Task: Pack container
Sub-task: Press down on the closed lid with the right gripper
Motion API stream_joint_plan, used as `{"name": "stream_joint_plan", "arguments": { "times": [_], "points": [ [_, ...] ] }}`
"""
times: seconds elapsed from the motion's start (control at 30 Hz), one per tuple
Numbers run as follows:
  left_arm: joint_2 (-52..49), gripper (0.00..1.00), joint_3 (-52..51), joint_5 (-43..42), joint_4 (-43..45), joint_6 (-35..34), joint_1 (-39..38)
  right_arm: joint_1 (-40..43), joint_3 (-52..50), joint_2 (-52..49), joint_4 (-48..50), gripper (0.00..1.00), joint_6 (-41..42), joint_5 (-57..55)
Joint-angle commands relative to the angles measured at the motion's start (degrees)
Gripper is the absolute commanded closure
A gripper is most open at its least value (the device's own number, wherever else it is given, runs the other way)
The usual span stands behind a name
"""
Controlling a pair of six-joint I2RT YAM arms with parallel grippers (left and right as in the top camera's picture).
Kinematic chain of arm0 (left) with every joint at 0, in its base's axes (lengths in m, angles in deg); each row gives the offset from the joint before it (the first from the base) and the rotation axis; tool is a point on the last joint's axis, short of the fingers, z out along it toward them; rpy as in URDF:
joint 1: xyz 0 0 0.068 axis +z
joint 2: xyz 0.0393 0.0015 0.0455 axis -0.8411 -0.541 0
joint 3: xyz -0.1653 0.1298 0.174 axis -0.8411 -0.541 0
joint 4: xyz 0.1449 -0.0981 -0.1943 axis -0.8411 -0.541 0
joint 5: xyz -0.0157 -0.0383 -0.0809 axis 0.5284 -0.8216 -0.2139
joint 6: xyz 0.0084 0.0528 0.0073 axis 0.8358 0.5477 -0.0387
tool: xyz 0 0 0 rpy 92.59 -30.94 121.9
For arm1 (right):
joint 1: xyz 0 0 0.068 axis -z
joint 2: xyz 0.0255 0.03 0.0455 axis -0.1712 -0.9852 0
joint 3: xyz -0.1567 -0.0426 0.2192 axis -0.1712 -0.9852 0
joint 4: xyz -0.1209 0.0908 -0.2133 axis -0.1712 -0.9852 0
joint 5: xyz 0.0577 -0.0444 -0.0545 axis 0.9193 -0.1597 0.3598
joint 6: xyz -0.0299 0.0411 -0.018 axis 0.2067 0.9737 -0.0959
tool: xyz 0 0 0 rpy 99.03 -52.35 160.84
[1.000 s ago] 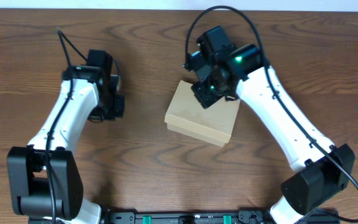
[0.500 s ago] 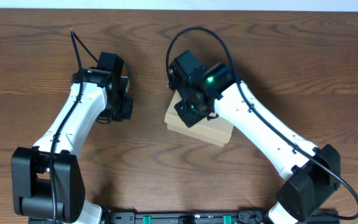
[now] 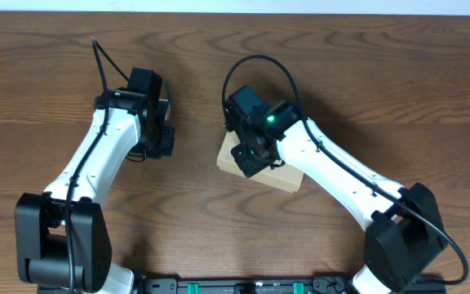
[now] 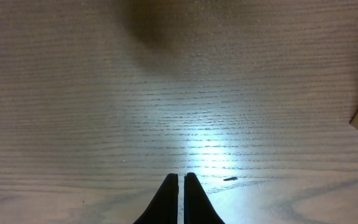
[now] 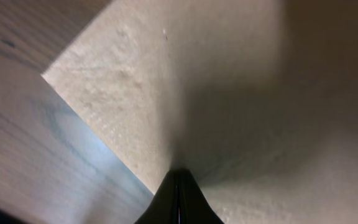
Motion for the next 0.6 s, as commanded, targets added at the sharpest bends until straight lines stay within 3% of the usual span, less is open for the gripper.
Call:
{"name": "stream_joint_plan", "arguments": {
  "times": [0.0,0.3,0.5,0.53,0.57],
  "points": [
    [1.14,0.94,-0.07,0.42,-0.17,-0.17,0.13,0.02,-4.26,-0.37,1.86,0.99,1.16,0.22],
    [1.38,0.94,-0.04,0.39,-0.28,0.02,0.2,1.68,-4.04,1.22,5.84,0.99,0.83,0.24],
    [4.7,0.94,-0.04,1.38,0.46,0.02,1.9,8.52,0.0,5.79,8.74,0.98,0.68,-3.43],
    [5.42,0.86,-0.04,1.97,0.57,0.02,2.49,10.23,0.28,6.64,9.57,0.96,0.66,-4.52],
    [5.95,0.78,-0.04,2.62,0.66,0.04,2.97,11.85,0.31,7.41,10.4,0.88,0.52,-5.38]
  ]
}}
